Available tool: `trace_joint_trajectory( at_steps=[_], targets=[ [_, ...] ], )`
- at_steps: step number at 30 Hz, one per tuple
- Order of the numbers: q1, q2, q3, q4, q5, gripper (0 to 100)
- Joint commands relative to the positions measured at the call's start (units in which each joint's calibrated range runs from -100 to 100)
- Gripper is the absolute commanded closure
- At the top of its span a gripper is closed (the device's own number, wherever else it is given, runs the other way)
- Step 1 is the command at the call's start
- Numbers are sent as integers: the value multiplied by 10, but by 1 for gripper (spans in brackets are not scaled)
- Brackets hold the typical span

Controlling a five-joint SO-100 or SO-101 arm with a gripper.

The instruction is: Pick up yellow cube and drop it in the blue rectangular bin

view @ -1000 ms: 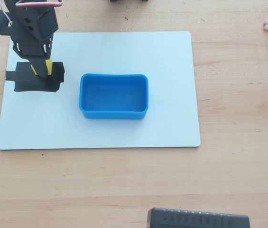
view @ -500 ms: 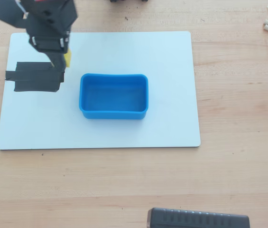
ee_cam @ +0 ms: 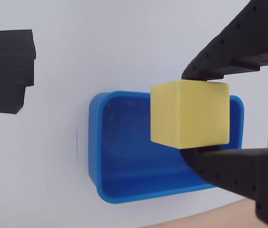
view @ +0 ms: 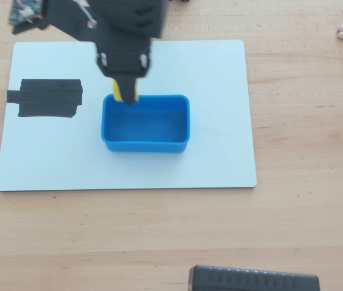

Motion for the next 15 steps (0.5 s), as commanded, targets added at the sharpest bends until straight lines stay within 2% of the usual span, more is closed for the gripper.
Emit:
trace_joint_trajectory(
  at_steps=[1,10,12,13,15],
  targets=[
    [-22,-40,-5,-58,-11,93],
    [-33,-51,126,-186,-9,92],
    [-34,-52,139,-193,-7,84],
    [-35,-50,140,-194,-7,77],
    [-37,-49,143,-193,-7,73]
  ],
)
